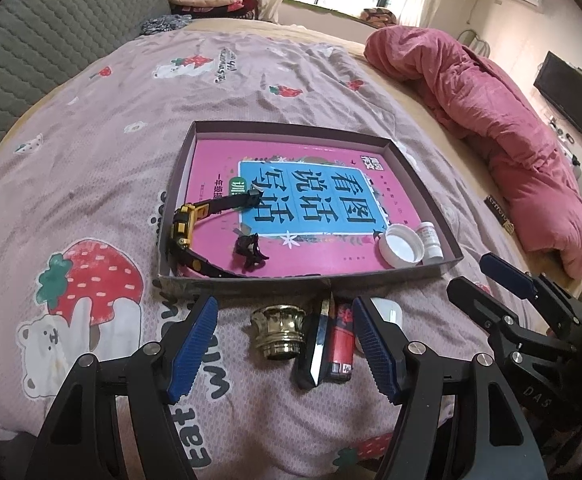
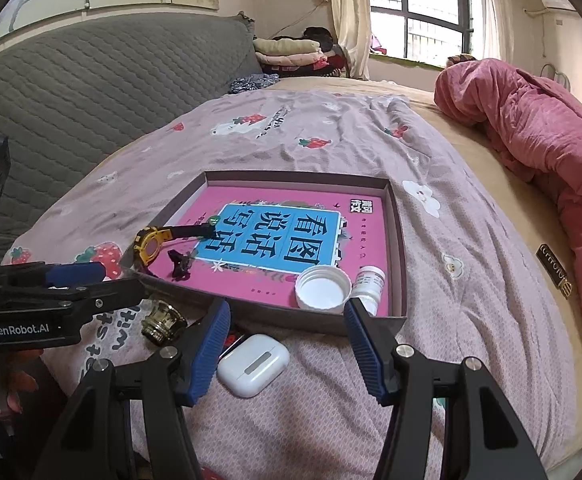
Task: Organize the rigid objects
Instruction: 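Withdraw both open tools from the tray back toward the remaining objects, then lower left tool around brass cylinder while right approaches white earbuds case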
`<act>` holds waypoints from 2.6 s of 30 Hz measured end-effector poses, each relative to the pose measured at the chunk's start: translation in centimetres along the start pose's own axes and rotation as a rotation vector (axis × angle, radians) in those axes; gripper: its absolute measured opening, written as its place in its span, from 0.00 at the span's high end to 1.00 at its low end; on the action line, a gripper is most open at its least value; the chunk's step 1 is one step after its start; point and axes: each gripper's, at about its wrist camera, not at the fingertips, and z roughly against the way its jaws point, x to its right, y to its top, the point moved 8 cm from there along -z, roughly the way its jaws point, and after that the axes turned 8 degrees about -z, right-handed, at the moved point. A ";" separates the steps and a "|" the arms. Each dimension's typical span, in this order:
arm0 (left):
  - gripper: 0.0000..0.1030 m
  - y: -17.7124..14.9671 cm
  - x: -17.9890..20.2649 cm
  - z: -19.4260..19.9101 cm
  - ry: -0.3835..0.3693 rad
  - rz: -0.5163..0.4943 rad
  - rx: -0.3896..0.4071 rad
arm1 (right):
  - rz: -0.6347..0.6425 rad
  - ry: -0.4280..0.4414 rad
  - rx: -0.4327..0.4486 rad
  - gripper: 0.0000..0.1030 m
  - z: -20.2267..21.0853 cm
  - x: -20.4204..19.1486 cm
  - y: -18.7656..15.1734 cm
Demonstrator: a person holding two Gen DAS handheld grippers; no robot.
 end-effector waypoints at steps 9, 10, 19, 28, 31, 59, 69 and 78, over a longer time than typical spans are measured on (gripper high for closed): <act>0.30 -0.7 -0.3 0.3 0.000 0.002 -0.007 | 0.009 0.001 -0.009 0.43 0.1 -0.1 -0.5; 0.30 -0.8 -0.3 0.3 0.000 -0.001 -0.009 | 0.009 0.004 -0.011 0.43 0.1 -0.1 -0.6; 0.30 -1.8 -0.7 0.3 0.001 -0.002 -0.034 | 0.024 0.005 -0.031 0.43 0.0 -0.3 -1.3; 0.30 -2.8 -0.6 0.0 -0.005 -0.011 -0.061 | 0.037 0.010 -0.059 0.43 -0.3 -0.6 -2.3; 0.30 -3.1 -0.5 -0.4 -0.007 -0.014 -0.073 | 0.039 0.009 -0.071 0.43 -0.5 -0.6 -2.6; 0.30 -5.0 -0.8 -2.7 -0.013 0.002 -0.159 | 0.085 0.004 -0.173 0.43 -2.5 -1.7 -5.4; 0.30 -5.6 -0.5 -3.5 -0.021 -0.005 -0.187 | 0.082 0.010 -0.197 0.43 -3.2 -1.8 -6.1; 0.30 -5.3 -1.5 -4.2 -0.004 0.030 -0.188 | 0.079 0.010 -0.206 0.43 -3.6 -1.6 -6.5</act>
